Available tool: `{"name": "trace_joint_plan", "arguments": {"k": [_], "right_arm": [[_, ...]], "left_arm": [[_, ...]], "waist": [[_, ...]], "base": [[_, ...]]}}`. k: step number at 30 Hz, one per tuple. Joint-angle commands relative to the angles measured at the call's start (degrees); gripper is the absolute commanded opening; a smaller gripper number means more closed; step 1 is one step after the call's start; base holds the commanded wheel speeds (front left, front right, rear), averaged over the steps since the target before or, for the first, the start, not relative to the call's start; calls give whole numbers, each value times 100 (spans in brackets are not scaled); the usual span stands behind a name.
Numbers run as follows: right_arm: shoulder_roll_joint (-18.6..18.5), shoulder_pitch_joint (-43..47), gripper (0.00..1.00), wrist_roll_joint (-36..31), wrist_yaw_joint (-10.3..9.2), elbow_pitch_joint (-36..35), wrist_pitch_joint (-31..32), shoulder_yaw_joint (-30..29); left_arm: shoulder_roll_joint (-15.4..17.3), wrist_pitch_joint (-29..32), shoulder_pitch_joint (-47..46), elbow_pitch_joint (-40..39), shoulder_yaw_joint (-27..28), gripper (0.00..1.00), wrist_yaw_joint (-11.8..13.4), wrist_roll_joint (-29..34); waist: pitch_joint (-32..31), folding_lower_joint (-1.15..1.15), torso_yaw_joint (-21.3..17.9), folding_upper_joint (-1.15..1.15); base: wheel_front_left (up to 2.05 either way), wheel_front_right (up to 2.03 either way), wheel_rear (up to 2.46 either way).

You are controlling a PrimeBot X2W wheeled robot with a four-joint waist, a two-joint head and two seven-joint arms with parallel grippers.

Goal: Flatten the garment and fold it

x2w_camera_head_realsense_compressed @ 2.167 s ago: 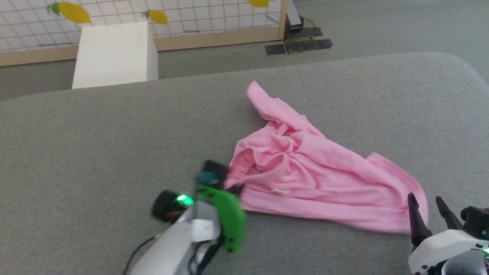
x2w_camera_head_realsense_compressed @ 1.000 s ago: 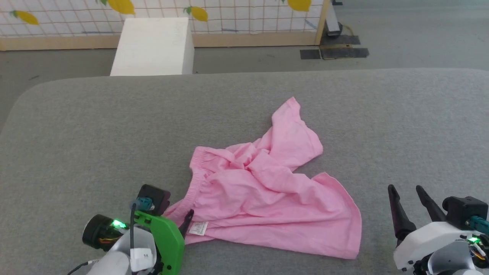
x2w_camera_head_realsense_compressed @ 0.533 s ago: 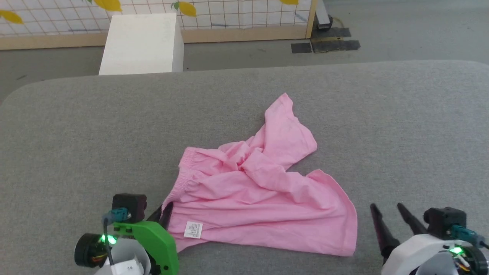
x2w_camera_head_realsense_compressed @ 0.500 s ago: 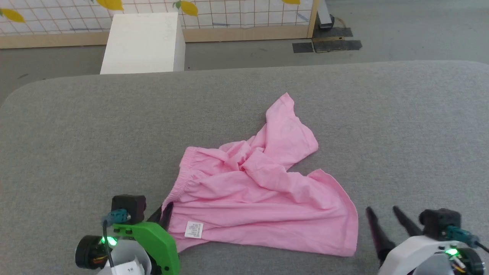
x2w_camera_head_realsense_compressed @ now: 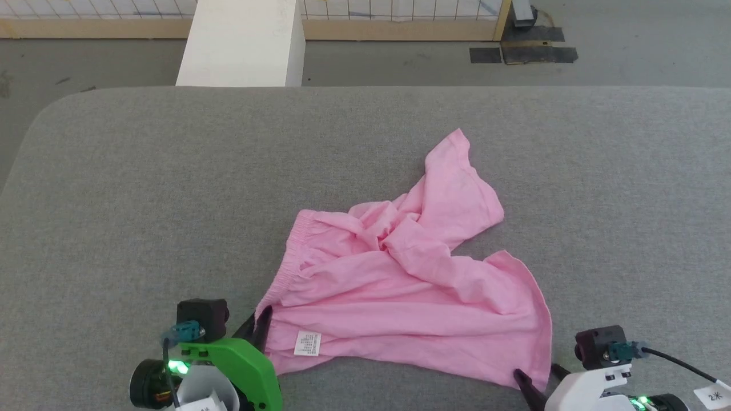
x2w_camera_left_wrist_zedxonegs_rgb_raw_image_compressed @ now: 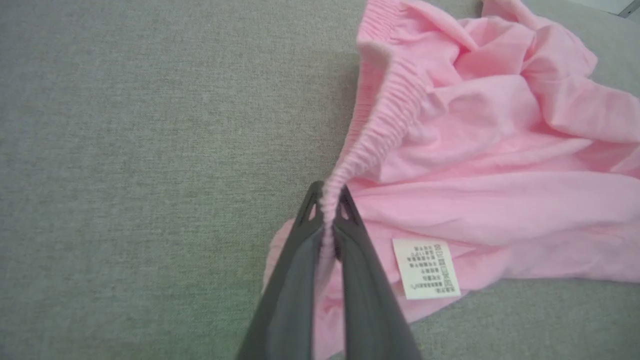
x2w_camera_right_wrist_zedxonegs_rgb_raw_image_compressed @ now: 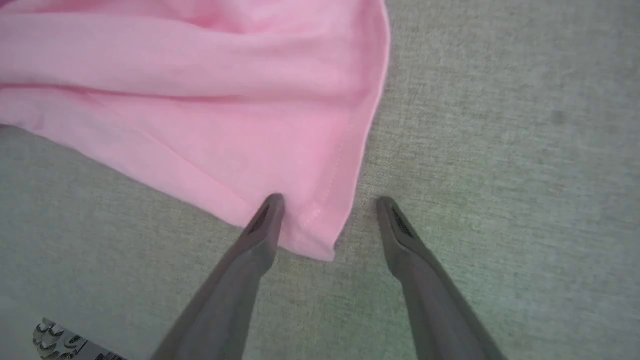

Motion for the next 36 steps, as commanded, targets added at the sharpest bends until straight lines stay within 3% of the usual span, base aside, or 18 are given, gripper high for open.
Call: {"name": "trace_joint_plan", "arguments": {"k": [1,2,3,9,13,17,21,24,29,36], "right_arm": [[35,132,44,-25,-5,81,196,115],[35,130,16,-33,-5,47,264,132],[35,131,0,-42,-5,23,305,128],[35,143,0,-13,-5,-306,475,61],[22,-36,0,-196,-5,-853,692,77],[-508,-557,0,-249,-5,-1455,1159,204],[-1402,-1592,0,-66,-5,-1780,1660,391],[-1905,-2532,0,168,-5,-1685,1883,563],[-2377,-4459,0,346,-5,-1103,1839,932],[-2483,-6898,0,25,-5,80,1323,1588]], "left_arm": [[-20,-47,-96,35,-3,0,-28,-12],[-17,-50,-105,52,-10,0,-42,-18],[-16,-55,-111,64,-13,0,-49,-19],[20,-104,-145,46,-46,0,-164,-51],[79,-117,-311,-269,89,0,-500,-382],[312,179,-759,-641,281,0,-912,-782],[381,726,-1544,-884,599,0,-1108,-1430],[296,1039,-2255,-795,872,0,-1015,-1824],[39,1247,-3630,-396,1309,0,-549,-2098],[-106,1059,-5480,324,1607,0,-326,-1974]], "waist": [[32,0,11,0],[38,0,5,0],[38,0,-1,0],[-62,0,-76,0],[-150,0,-151,0],[-198,0,-225,0],[-88,0,-293,0],[120,0,-345,0],[716,0,-495,0],[1591,0,-696,0]], "base": [[0,0,0],[0,0,0],[0,0,0],[0,0,0],[0,0,0],[0,0,0],[0,0,0],[0,0,0],[0,0,0],[0,0,0]]}}
